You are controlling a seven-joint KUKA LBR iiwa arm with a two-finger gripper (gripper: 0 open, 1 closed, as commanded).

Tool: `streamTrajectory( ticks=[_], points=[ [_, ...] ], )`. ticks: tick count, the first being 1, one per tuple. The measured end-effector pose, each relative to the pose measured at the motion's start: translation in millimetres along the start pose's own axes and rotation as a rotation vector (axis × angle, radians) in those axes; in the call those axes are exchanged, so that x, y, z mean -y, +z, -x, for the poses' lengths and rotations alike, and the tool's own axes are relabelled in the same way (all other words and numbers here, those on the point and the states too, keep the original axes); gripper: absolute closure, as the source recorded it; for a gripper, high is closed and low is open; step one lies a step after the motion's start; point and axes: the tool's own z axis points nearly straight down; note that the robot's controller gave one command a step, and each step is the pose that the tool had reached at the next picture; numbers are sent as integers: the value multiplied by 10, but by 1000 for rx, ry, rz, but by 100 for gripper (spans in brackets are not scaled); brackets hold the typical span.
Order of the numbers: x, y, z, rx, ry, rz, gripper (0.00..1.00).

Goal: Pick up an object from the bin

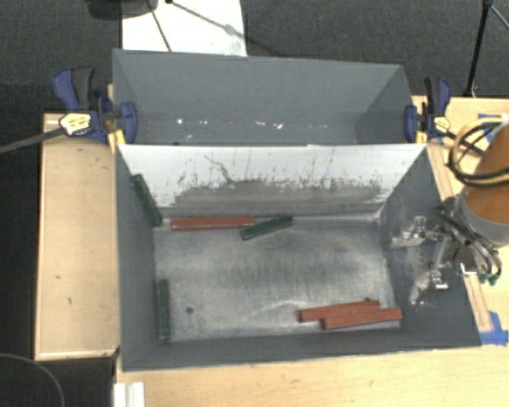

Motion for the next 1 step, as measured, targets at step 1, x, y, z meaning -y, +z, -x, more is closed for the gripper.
streamTrajectory(
  ticks=[1],
  points=[
    [-6,-39,20,8,-6,-2,0]
  ],
)
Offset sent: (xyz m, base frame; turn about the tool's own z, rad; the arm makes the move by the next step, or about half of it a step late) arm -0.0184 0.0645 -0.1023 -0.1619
